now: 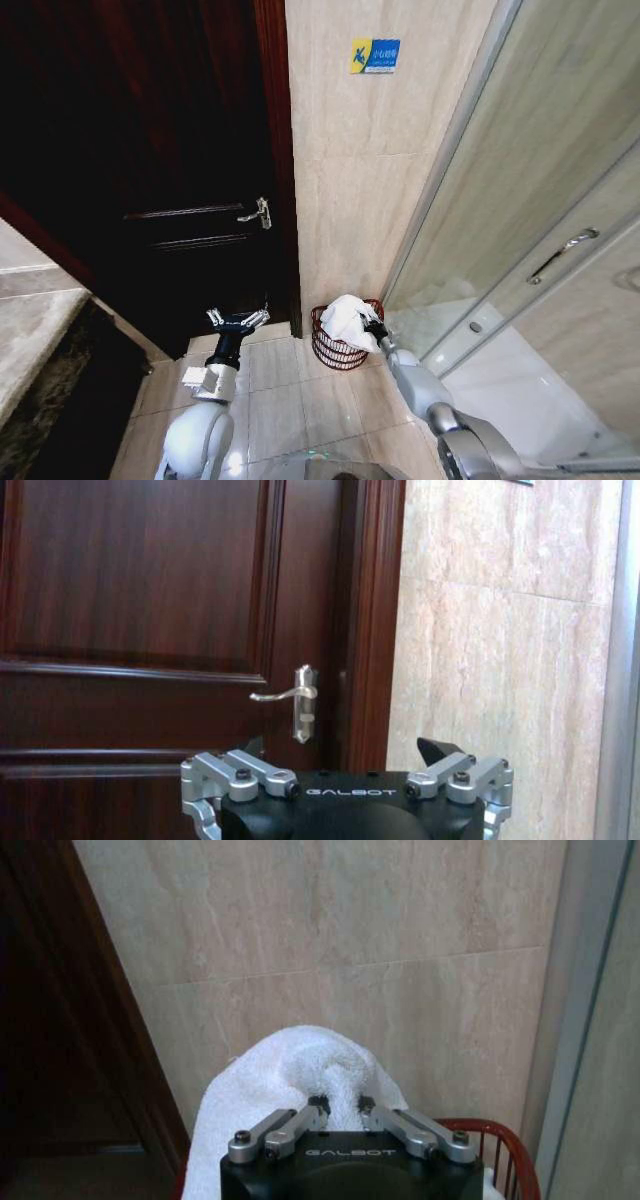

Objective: Discard the used towel into the hamper.

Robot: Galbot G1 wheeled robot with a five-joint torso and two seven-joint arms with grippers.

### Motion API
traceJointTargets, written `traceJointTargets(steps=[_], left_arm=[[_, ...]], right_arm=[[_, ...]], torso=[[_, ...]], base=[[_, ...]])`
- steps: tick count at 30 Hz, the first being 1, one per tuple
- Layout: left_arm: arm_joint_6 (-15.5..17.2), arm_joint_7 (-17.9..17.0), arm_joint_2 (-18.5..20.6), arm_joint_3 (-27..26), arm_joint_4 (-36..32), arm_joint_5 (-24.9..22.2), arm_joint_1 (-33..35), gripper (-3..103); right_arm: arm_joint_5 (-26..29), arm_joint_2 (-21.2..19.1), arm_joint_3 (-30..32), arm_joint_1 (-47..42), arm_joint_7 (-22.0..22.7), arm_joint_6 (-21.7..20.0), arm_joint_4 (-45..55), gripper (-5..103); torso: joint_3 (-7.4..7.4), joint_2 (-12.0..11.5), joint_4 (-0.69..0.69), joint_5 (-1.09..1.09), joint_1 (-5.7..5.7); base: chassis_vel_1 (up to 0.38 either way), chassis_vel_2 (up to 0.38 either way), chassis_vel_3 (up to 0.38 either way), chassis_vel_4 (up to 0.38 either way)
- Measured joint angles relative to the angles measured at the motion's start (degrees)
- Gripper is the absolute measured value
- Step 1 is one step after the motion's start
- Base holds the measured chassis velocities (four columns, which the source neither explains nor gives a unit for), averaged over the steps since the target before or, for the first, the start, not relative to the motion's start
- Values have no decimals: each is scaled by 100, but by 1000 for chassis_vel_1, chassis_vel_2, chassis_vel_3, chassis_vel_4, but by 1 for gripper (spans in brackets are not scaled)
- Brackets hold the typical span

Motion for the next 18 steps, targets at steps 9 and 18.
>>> traceJointTargets(steps=[9, 18], left_arm=[[0, 0, 0, 0, 0, 0, 0, 100], [0, 0, 0, 0, 0, 0, 0, 100]], right_arm=[[-267, -32, -49, -202, -3, -149, 233, 12], [-727, -39, 87, -177, 187, -144, 235, 12]], torso=[[17, 30, 0, 1, 14], [167, 311, 1, 0, 143]], base=[[0, 0, 0, 0], [0, 0, 0, 0]])
